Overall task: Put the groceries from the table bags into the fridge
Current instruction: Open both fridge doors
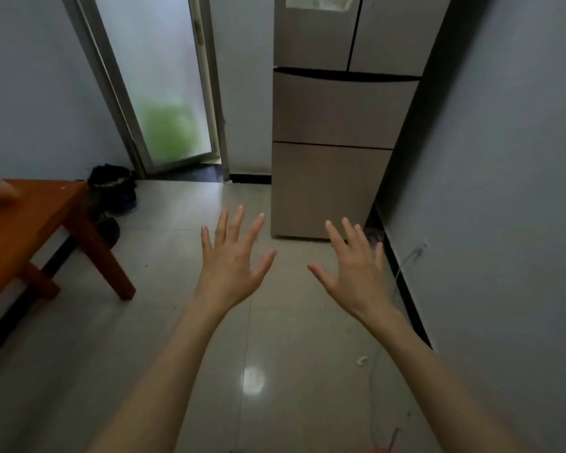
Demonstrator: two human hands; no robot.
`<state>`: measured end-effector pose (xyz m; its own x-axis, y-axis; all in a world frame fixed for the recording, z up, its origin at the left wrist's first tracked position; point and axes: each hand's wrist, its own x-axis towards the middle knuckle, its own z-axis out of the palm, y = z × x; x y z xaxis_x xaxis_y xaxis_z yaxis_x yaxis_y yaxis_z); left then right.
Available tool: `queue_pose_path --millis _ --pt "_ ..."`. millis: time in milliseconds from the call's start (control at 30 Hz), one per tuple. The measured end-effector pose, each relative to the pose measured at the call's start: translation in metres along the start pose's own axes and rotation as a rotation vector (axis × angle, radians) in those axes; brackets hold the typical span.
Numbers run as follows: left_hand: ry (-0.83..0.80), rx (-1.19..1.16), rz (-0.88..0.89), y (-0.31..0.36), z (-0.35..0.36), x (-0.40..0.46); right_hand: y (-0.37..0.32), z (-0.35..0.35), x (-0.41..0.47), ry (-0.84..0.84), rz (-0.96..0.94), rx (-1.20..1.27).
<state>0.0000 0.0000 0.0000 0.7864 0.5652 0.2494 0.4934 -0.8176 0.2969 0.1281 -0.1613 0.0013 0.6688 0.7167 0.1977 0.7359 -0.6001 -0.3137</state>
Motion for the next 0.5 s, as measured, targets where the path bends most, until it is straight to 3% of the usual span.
queue_pose_path --millis 500 --pt "-0.015 -0.03 0.134 -0.054 0.033 0.213 0.006 0.018 0.197 0.115 0.119 -0.016"
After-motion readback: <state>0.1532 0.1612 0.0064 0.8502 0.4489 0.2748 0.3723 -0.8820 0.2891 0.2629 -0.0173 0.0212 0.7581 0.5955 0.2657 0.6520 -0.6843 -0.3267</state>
